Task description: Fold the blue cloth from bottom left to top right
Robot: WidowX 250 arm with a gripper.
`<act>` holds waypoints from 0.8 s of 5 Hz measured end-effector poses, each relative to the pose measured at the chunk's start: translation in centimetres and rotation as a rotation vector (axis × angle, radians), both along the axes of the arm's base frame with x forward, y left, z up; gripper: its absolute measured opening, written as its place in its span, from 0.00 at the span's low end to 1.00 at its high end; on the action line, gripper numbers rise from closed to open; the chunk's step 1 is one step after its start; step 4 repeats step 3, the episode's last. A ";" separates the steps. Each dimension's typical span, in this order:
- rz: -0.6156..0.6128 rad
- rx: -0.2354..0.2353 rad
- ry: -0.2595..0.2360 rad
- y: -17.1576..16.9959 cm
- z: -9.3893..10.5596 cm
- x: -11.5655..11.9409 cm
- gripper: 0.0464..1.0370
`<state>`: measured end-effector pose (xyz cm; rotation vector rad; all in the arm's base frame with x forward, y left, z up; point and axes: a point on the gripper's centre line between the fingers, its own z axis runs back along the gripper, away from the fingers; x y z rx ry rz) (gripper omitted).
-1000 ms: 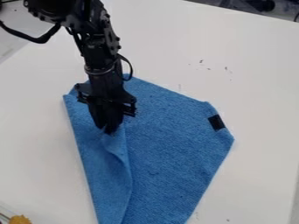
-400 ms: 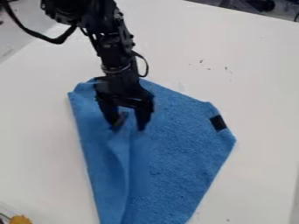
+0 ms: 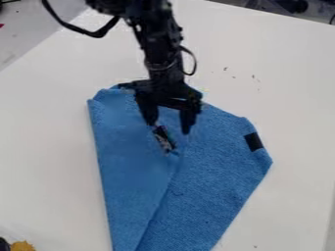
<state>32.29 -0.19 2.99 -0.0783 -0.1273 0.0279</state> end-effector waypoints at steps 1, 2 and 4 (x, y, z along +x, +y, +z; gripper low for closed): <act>0.005 0.054 0.028 -0.8 0.2 -0.2 0.97; -0.039 0.082 0.036 -0.8 0.7 -0.2 0.97; -0.075 0.097 0.001 -0.6 0.8 0.0 0.97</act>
